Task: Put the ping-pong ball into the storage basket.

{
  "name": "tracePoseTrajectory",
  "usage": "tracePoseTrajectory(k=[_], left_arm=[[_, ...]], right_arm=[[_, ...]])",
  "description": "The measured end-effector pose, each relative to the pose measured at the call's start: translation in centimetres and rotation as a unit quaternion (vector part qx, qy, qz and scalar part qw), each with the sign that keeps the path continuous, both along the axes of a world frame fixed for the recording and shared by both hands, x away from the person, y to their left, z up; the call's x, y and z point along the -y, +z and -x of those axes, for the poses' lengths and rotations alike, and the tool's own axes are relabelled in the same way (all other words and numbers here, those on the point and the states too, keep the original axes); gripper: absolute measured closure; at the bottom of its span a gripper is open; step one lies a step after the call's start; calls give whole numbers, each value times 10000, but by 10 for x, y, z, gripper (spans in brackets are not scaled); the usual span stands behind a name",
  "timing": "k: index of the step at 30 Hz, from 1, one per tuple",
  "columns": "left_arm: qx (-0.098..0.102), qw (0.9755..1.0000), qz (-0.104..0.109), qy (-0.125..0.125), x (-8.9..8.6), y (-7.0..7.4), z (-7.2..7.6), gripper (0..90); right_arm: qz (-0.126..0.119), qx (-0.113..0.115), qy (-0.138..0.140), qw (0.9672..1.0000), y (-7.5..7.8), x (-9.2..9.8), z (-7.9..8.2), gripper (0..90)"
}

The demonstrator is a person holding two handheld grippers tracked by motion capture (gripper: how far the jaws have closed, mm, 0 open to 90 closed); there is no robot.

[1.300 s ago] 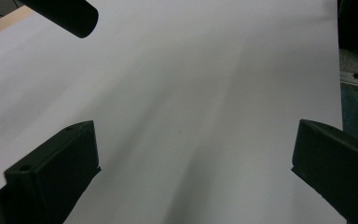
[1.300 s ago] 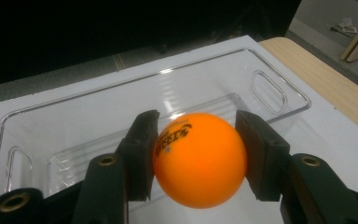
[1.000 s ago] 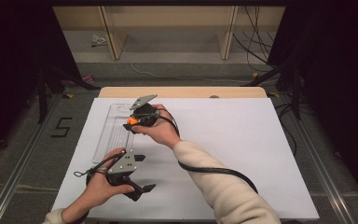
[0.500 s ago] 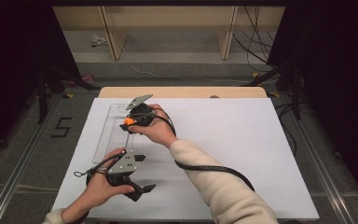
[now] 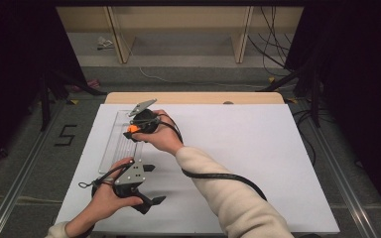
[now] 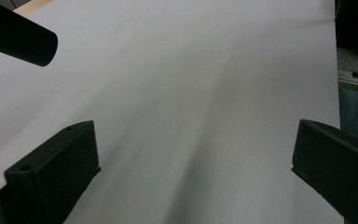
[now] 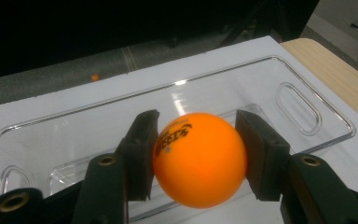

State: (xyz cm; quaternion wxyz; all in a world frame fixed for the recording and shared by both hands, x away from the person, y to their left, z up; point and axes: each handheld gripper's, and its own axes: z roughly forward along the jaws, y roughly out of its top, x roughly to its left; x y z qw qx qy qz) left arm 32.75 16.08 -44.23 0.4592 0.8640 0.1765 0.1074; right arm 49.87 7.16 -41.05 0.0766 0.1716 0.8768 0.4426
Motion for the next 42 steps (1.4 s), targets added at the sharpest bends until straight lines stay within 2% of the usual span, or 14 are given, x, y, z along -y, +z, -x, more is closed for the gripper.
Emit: tracePoseTrajectory(k=[42], left_arm=[[-14,10000,-4,-20,0,0,0,0]], right_arm=[[172,-59,117,9998,-8,-25,-7,513]])
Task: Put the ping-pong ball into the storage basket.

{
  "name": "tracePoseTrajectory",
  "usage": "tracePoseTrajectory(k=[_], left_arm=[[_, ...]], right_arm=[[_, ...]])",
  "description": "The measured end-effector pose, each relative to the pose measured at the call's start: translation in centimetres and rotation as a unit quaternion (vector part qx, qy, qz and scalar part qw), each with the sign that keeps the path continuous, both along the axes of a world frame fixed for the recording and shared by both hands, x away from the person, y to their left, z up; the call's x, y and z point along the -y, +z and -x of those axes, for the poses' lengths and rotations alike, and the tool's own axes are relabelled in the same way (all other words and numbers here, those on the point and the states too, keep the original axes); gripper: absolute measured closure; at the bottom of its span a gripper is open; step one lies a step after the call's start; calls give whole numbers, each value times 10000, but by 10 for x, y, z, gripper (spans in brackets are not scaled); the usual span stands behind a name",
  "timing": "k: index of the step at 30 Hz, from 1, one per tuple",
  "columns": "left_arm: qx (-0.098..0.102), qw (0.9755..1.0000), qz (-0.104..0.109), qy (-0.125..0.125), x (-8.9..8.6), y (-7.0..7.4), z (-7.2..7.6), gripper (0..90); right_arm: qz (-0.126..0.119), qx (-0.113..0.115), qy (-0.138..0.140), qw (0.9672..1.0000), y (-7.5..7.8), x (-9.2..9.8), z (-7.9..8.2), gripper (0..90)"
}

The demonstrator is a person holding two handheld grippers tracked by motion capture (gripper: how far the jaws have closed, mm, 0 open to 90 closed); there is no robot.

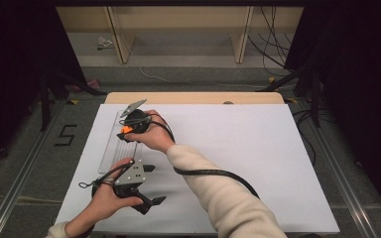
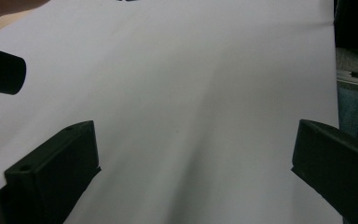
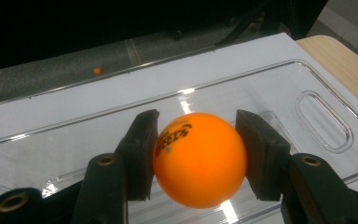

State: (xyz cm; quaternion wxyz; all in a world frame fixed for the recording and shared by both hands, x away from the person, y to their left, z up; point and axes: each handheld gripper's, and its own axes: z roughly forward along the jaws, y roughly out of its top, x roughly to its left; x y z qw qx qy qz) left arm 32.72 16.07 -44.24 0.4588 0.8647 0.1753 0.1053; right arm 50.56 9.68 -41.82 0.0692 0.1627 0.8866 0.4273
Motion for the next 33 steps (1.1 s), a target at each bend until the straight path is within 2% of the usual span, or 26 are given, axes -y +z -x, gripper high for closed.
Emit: tracePoseTrajectory(k=[33], left_arm=[[-4,10000,1,-6,0,0,0,0]], right_arm=[[163,-123,37,9998,-12,-6,-3,512]])
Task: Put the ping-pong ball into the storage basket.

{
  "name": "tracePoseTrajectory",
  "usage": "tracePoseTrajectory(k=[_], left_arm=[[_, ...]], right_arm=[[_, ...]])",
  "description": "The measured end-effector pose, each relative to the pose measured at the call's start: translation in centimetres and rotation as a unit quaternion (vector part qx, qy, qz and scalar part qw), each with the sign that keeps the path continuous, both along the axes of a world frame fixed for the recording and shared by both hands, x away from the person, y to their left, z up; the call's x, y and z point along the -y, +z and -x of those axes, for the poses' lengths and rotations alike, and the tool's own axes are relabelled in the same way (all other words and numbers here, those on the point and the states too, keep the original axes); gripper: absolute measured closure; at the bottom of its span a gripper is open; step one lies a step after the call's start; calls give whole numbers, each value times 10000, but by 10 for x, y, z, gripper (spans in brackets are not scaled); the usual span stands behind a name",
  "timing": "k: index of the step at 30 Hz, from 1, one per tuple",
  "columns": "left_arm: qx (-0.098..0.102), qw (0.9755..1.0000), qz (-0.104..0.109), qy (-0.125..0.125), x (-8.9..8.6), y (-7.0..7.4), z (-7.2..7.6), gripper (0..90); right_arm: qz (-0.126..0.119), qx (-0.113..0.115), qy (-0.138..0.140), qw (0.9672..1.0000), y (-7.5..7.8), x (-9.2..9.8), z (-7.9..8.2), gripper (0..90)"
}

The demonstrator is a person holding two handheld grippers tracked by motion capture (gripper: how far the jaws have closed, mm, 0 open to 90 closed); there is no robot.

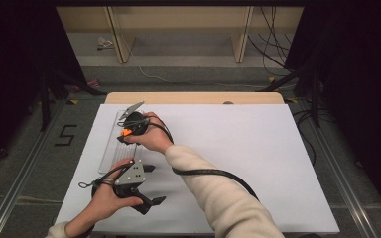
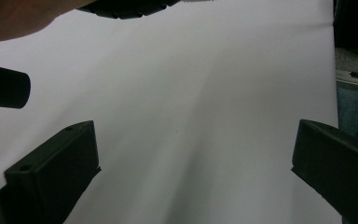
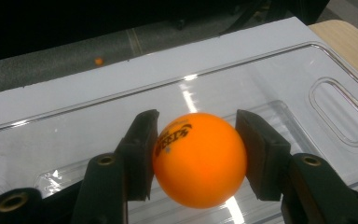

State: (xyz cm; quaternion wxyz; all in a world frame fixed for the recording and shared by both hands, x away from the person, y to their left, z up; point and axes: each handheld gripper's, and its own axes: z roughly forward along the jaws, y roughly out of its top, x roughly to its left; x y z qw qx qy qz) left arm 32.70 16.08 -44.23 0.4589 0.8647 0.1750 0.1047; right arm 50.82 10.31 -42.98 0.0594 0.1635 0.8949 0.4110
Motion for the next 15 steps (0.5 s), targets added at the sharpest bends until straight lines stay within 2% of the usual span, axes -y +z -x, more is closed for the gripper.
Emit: tracePoseTrajectory(k=[15], left_arm=[[-3,10000,-6,-12,0,0,0,0]], right_arm=[[118,-60,20,9999,-6,-3,-1,511]])
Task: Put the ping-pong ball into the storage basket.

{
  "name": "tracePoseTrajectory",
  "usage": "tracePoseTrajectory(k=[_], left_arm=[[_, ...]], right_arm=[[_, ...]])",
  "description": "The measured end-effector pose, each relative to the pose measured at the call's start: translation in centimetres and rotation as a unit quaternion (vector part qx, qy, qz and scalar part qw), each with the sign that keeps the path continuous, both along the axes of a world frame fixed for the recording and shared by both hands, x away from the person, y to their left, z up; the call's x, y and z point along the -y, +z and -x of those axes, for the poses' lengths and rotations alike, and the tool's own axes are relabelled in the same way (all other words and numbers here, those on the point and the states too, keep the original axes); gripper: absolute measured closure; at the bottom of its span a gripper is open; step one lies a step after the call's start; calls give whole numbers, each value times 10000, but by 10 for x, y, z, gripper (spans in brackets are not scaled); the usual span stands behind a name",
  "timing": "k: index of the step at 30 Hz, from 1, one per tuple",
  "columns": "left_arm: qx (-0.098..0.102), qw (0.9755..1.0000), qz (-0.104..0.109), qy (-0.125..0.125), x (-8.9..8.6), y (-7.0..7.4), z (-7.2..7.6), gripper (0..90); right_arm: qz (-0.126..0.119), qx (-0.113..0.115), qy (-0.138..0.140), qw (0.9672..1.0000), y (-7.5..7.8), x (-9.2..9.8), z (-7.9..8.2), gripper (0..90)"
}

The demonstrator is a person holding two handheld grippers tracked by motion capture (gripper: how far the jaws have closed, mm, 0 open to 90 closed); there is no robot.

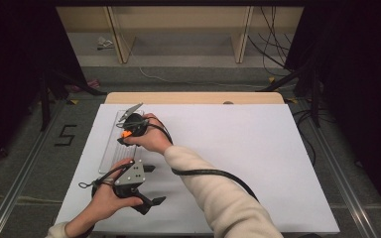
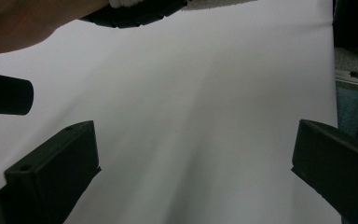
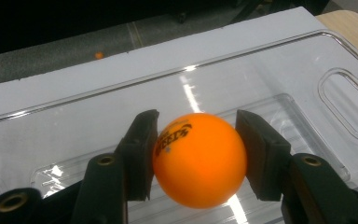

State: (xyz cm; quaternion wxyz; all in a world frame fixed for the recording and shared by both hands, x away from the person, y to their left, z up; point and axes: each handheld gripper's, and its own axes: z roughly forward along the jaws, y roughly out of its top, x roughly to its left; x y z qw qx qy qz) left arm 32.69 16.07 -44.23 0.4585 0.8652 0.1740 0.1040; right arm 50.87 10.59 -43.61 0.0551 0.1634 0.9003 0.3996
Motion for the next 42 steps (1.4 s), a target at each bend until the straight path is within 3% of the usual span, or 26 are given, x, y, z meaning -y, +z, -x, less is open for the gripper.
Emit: tracePoseTrajectory(k=[27,37,42], left_arm=[[2,10000,-4,-3,0,0,0,0],[-1,10000,-1,-6,0,0,0,0],[0,10000,-2,-8,0,0,0,0]], right_arm=[[67,-3,-6,10000,-4,-1,-1,510],[14,-12,4,10000,-4,-3,0,502],[-119,-26,-8,9999,0,-2,0,446]])
